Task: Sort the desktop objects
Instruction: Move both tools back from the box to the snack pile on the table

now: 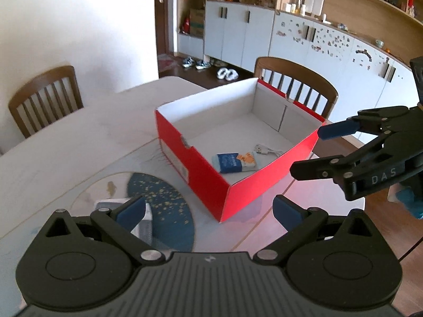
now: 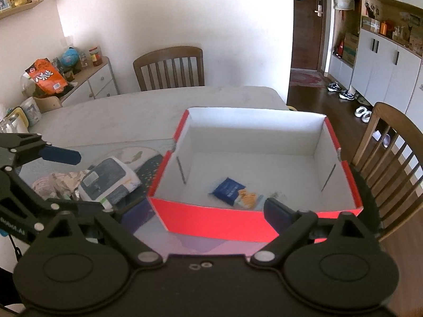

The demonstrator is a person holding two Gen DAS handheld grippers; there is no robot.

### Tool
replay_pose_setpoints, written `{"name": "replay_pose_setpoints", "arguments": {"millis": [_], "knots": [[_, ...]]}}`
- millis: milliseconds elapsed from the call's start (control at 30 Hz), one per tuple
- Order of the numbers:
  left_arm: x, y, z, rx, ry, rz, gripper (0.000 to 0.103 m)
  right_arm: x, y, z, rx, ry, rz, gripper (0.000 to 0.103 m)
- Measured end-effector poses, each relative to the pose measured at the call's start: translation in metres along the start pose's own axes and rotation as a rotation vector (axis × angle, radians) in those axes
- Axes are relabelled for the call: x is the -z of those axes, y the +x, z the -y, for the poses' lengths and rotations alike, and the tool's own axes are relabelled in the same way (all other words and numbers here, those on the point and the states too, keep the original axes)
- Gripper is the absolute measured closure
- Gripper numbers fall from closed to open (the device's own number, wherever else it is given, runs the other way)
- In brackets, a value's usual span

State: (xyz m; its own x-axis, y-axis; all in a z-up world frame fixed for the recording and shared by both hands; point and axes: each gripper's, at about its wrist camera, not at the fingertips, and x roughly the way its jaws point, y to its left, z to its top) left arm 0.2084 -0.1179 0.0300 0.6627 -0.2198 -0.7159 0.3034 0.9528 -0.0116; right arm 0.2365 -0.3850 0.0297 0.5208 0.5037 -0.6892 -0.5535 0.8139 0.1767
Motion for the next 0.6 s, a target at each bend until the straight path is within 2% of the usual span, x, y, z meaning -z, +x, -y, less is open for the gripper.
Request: {"name": "replay_pose_setpoints", "arguments": {"millis": [600], "knots": [[0.054, -0.064, -0.052, -0.075, -0.105, 0.064, 0.000, 0.020, -0.007, -0.088, -0.039, -0.035, 0.016, 0.011]]}}
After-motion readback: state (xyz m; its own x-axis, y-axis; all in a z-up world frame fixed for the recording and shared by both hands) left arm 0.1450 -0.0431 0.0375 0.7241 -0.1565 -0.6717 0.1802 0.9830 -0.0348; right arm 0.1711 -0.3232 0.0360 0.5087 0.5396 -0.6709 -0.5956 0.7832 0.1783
